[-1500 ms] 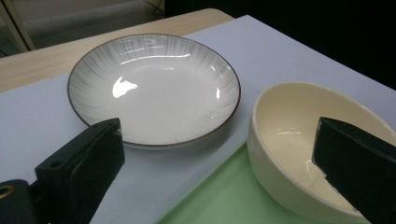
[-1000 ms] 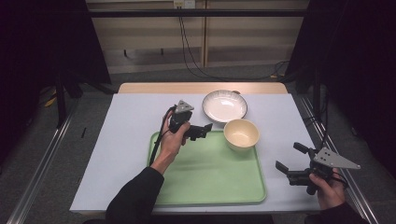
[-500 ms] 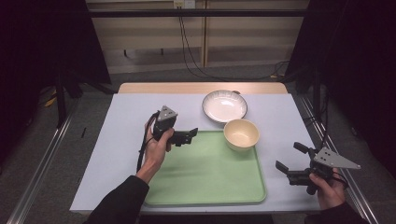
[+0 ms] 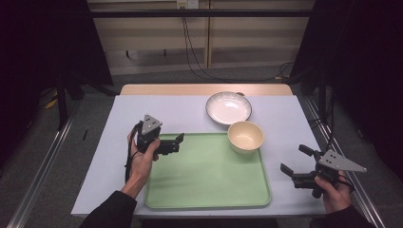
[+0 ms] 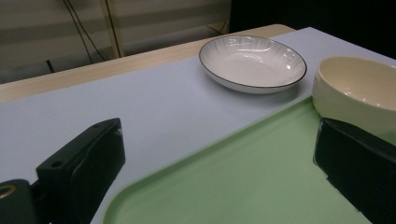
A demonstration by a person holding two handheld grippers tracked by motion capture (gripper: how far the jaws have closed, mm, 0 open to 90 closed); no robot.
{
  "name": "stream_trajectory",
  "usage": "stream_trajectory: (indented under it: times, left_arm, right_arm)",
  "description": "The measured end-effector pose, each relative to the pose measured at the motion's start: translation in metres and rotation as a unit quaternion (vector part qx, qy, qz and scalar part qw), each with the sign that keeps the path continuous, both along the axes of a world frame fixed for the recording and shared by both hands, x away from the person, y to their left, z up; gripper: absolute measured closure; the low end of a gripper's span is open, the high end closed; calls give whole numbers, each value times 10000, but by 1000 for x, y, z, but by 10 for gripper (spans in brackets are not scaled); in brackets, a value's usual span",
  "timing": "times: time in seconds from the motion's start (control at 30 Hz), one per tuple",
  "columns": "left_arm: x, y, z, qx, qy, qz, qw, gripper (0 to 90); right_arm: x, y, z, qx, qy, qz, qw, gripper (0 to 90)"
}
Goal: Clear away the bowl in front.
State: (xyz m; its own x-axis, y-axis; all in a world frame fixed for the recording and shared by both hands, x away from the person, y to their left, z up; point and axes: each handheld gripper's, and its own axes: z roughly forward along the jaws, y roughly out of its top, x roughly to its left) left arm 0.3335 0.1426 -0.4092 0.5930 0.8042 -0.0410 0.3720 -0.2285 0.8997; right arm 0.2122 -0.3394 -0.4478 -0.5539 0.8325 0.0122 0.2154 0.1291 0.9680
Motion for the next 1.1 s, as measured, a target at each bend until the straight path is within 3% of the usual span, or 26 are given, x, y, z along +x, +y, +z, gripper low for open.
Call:
stream_trajectory:
  times: [0.2,0.23,0.5,0.57,0.73,0.8,0.83,0.93,1.1]
  left_arm:
    - [-12,17,-2,-116,-67,126,9998,18]
    - [-16,20,-5,-251,-33,130,9996,17]
    - [-32,34,-9,-176,-3,147,9997,17]
    - [-36,40,-11,-307,67,195,9993,13]
    - [-43,49,-15,-277,0,275,9992,16]
    - [-50,54,-18,-364,-27,227,9991,15]
    - [-53,56,-19,-298,-27,235,9993,11]
    - [-59,61,-21,-429,10,312,9986,13]
    - [-77,72,-26,-248,-134,289,9992,11]
  right_arm:
    - [0,0,0,-33,11,4,10000,3]
    - [0,0,0,-19,5,-9,10000,3]
    - [0,0,0,-17,8,-14,10000,3]
    - [0,0,0,-20,7,-12,10000,2]
    - [1,0,0,-30,5,-13,10000,2]
    - [0,0,0,-34,13,-32,10000,2]
    - [0,0,0,-30,14,-32,10000,2]
    - [1,0,0,-38,23,-21,10000,2]
    - [1,-1,0,-14,10,-8,10000,2]
